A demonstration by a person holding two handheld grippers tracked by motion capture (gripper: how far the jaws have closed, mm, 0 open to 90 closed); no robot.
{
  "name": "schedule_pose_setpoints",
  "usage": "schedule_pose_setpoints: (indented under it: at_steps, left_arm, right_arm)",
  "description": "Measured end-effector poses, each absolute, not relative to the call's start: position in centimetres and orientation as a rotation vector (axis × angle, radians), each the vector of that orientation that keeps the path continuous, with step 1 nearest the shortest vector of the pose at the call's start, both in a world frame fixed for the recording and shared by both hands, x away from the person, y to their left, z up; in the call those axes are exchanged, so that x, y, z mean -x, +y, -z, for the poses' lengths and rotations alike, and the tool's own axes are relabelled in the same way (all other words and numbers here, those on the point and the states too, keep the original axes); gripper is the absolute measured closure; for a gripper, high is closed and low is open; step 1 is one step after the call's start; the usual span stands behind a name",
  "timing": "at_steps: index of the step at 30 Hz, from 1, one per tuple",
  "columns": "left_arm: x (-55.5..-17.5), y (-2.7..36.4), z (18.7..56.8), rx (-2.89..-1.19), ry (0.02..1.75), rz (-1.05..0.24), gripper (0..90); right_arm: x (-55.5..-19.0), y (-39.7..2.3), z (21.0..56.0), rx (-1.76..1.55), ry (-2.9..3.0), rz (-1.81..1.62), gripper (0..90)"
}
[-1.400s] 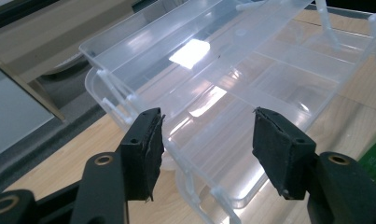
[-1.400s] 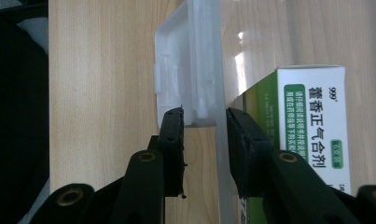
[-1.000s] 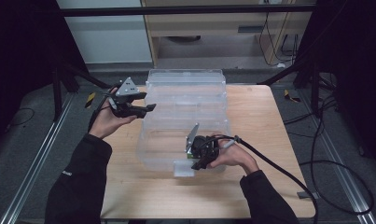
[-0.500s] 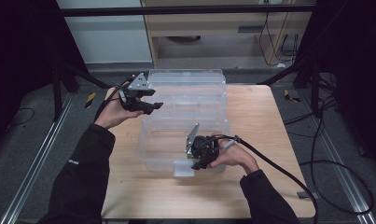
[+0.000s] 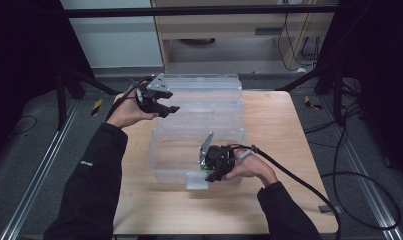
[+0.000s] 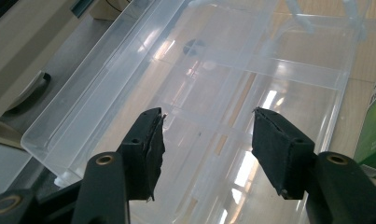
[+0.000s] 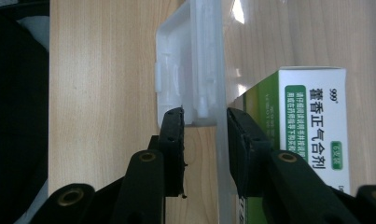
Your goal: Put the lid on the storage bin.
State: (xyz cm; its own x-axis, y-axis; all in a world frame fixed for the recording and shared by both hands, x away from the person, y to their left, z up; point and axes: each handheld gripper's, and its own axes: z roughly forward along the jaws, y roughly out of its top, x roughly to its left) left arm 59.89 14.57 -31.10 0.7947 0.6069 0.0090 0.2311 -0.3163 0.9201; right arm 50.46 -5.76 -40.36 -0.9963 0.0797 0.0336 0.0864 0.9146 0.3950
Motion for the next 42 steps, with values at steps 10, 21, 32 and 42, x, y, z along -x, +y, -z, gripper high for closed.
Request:
schedule_pose_setpoints:
  at_steps: [10, 21, 32, 42]
  left_arm:
    - [-60.6, 13.7, 30.9, -1.952, 0.609, -0.44, 45.2]
    - [-61.3, 12.9, 31.8, -2.008, 0.582, -0.434, 50.5]
    - [-61.8, 12.2, 33.0, -2.025, 0.597, -0.398, 57.3]
    - [-62.2, 12.3, 34.1, -2.023, 0.642, -0.378, 66.2]
  right_arm:
    - [-50.5, -5.8, 40.4, 0.123, -3.057, 0.633, 68.6]
    - [-50.5, -5.8, 40.4, 0.127, -3.056, 0.628, 68.7]
    - [-50.5, -5.8, 40.4, 0.12, -3.056, 0.633, 68.7]
    - [-50.5, -5.8, 40.4, 0.125, -3.057, 0.633, 68.7]
